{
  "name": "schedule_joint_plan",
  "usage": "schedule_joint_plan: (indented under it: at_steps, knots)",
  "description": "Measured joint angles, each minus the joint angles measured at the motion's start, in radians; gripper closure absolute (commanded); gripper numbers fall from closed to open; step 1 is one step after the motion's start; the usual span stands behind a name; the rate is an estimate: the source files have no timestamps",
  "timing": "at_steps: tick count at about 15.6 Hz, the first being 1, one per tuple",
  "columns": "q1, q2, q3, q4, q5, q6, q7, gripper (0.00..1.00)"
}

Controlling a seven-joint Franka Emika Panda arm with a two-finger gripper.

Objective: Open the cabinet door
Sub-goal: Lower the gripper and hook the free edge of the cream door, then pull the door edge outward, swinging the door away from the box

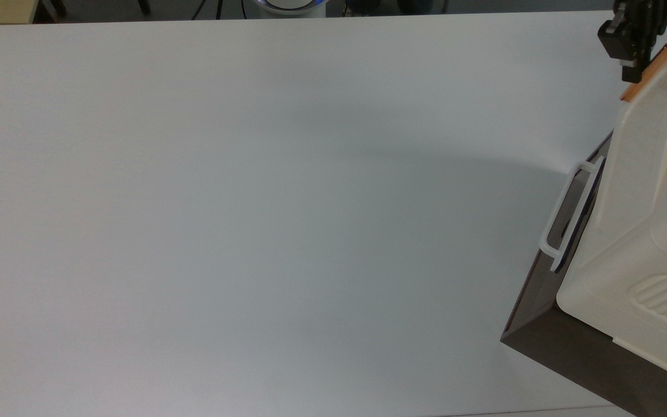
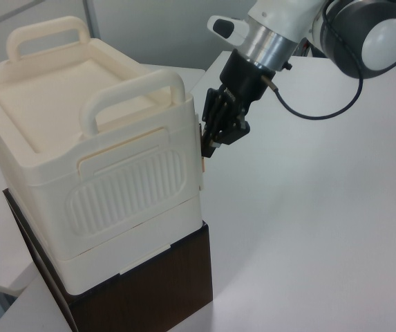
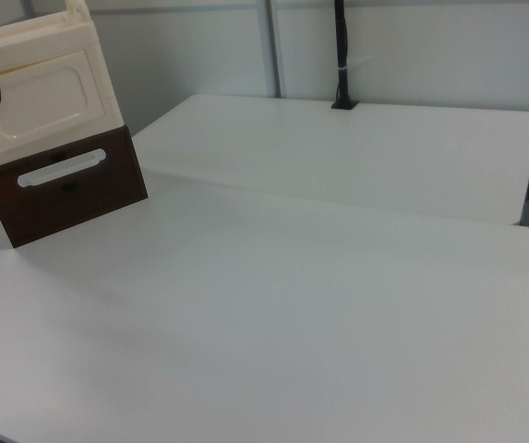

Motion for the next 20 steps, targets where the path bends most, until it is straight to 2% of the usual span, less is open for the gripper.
schedule_joint_plan:
  at_steps: [1,2,3,4,6,9,14,16,20]
  knots:
    - [-0.001,-0.008,-0.001,-0.009,0.000,-0.008,-0.002,0.44]
    - [-0.002,-0.014,-0.003,-0.015,0.000,-0.022,-0.002,0.22]
    - [-0.002,-0.019,-0.006,-0.023,0.003,-0.067,-0.002,0.05]
    - [-0.003,-0.022,-0.007,-0.035,0.008,-0.126,-0.002,0.00]
    - [-0.011,-0.022,-0.009,-0.055,0.010,-0.222,-0.002,0.00]
    - [-0.065,-0.037,-0.015,-0.060,0.008,-0.382,-0.004,0.00]
    - [-0.235,-0.121,-0.023,-0.061,-0.033,-0.659,-0.020,0.00]
    - [-0.295,-0.161,-0.025,-0.061,-0.056,-0.718,0.008,0.00]
    - [-0.408,-0.227,-0.026,-0.061,-0.062,-0.727,0.020,0.00]
